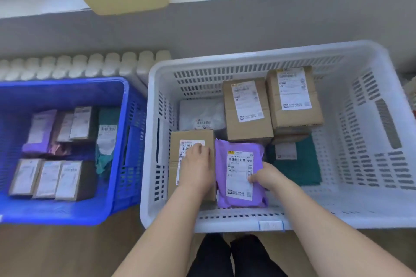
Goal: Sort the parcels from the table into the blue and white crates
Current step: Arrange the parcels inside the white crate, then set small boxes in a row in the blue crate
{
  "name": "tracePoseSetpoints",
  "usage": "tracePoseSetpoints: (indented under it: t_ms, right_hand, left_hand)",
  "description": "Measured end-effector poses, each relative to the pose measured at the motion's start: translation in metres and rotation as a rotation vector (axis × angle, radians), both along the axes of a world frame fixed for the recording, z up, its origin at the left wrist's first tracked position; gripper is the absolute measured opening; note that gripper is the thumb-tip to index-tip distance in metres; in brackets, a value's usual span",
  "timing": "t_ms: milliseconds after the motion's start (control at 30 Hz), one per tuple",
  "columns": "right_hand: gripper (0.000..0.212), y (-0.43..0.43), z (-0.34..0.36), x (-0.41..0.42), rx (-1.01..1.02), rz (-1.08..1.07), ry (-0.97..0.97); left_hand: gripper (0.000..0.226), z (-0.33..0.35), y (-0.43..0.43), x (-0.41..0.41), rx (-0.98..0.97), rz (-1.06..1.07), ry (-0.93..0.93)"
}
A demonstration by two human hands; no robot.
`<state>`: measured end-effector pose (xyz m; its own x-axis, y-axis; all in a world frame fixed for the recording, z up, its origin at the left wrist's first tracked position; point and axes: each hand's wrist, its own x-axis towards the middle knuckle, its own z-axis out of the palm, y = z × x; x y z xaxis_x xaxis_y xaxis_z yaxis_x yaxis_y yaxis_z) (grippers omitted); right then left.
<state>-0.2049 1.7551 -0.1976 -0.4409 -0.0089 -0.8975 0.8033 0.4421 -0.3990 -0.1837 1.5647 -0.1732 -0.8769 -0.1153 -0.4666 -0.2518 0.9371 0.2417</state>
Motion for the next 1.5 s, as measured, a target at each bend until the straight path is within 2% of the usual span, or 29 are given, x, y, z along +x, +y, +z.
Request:
tracePoseSetpoints:
  t_ms: [100,167,267,367,433,500,600,900,1000,1200,1367,1500]
  right_hand:
    - [0.034,-0.006,-0.02,-0.001,0.109,0.047,0.014]
    - [0.032,-0.012,-0.036,-0.002,0.198,0.159,0.034]
    - [0.047,-0.02,-0.037,-0.001,0.477,0.437,0.113]
    - [0.054,-0.025,-0.026,0.0,0.699,0.759,0.371]
    - [0.06,-0.031,-0.024,0.002,0.651,0.948,0.446]
    - [0.073,-0.039,-0.028,0.008,0.547,1.031,0.387]
    - [0.086,-0.048,-0.04,0.011,0.533,1.067,0.304]
    - [0.079,-0.065,-0.058,-0.002,0.577,1.146,0.183]
    - [0.072,-0.06,-0.045,-0.009,0.5,1.075,0.172]
    - [0.064,-0.043,-0.004,0.004,0.398,0.871,0.33]
    - [0.054,-0.043,0.041,-0.003,0.376,0.914,0.427]
    - [0.036,-0.067,0.089,-0.023,0.349,0.944,0.657]
  left_hand:
    - [0.04,0.001,0.003,0.003,0.001,0.013,0.041]
    - [0.041,-0.005,0.002,0.002,0.018,0.045,0.058]
    - [0.043,-0.008,-0.002,0.004,0.049,0.062,0.069]
    - [0.046,-0.009,-0.006,0.007,0.071,0.061,0.087]
    - [0.05,-0.009,-0.008,0.008,0.08,0.05,0.092]
    - [0.055,-0.01,-0.01,0.009,0.092,0.034,0.083]
    - [0.06,-0.012,-0.015,0.011,0.115,0.014,0.081]
    - [0.063,-0.018,-0.022,0.018,0.164,-0.006,0.104]
    - [0.065,-0.011,-0.023,0.022,0.163,-0.036,0.063]
    - [0.065,0.01,-0.021,0.034,0.088,-0.105,-0.03]
    - [0.06,0.039,-0.021,0.046,0.048,-0.009,0.17]
    - [0.041,0.069,-0.037,0.057,0.012,0.11,0.551]
